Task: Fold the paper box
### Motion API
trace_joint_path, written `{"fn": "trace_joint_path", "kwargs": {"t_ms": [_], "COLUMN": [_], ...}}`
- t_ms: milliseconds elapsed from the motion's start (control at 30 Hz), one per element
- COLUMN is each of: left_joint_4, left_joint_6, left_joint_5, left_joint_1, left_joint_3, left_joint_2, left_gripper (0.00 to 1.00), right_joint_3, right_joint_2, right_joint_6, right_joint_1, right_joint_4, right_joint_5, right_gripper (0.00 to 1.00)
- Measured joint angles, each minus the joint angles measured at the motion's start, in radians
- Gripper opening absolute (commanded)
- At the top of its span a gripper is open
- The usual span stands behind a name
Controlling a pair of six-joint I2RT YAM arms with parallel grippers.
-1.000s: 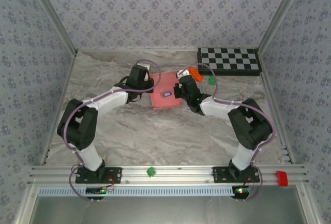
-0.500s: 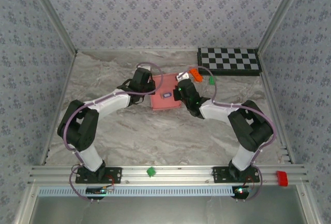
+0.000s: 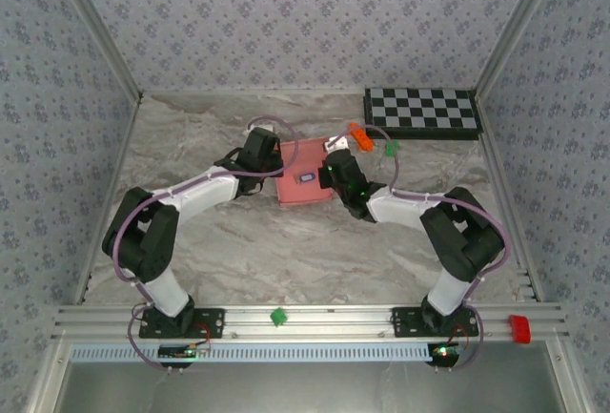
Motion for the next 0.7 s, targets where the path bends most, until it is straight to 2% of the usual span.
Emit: {"fn": "trace_joint_path", "kwargs": {"t_ms": [200, 700], "left_joint_4": [-0.010, -0.009], "left_joint_6": [-0.009, -0.036], "left_joint_5": [-0.003, -0.057], "left_joint_1": [-0.010, -0.040], "left_joint_3": [0.000, -0.004], "left_joint_2": [0.000, 0.000], "left_gripper": [0.06, 0.05], "right_joint_3": [0.000, -0.043], "right_joint_2": [0.000, -0.007], "right_joint_6": [0.010, 0.045], "right_joint_1": [0.005, 0.029], "right_joint_4": [0.000, 0.051], "right_joint_5": [0.007, 0.042], "right_gripper": [0.06, 0.05]}}
